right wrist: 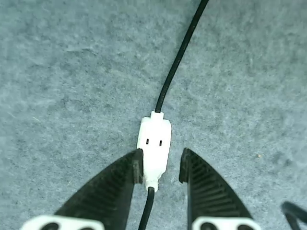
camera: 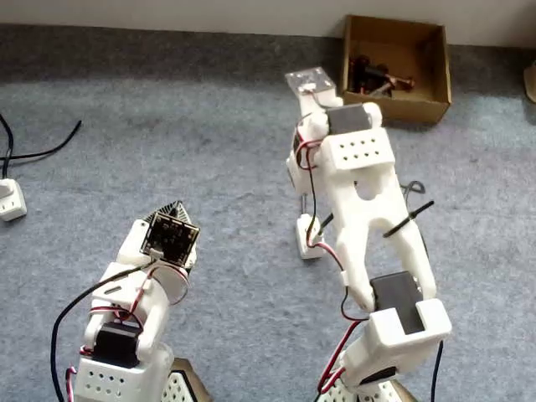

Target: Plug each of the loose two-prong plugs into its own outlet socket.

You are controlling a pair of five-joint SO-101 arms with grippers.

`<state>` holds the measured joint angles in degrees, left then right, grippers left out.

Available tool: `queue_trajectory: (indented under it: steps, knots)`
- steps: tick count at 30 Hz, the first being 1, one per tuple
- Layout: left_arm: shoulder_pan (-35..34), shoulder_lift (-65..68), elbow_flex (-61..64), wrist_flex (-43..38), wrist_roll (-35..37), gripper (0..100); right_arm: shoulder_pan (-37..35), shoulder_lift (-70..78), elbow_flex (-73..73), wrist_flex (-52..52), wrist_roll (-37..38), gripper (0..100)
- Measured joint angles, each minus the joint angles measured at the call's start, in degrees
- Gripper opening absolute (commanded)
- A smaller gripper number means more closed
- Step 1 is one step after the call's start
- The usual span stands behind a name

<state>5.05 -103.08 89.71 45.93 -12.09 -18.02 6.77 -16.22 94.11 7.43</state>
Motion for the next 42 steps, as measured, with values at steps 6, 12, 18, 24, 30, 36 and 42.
queue_trajectory:
  steps: [6,12,18,24,30,36,42]
  knots:
    - [0.0,0.0,0.0,0.0,0.0,1,0.8,-0.4,-14.4,5.6,0.0,12.3]
    - [0.0,0.0,0.0,0.0,0.0,1,2.9,-4.7,-14.6,5.8,0.0,12.3]
    - [0.0,0.0,0.0,0.0,0.0,1,6.3,-12.0,-10.6,5.8,0.0,12.1]
    - [0.0,0.0,0.0,0.0,0.0,1,6.2,-24.4,-0.4,5.8,0.0,12.1]
    - [0.0,0.0,0.0,0.5,0.0,1,7.6,-35.2,8.8,5.8,0.0,12.0]
    - [0.0,0.0,-2.1,2.3,0.0,1,12.2,-43.4,17.4,5.8,0.6,11.9]
    - [0.0,0.0,-7.7,7.0,1.2,1,12.7,-51.4,29.5,4.3,2.0,7.7]
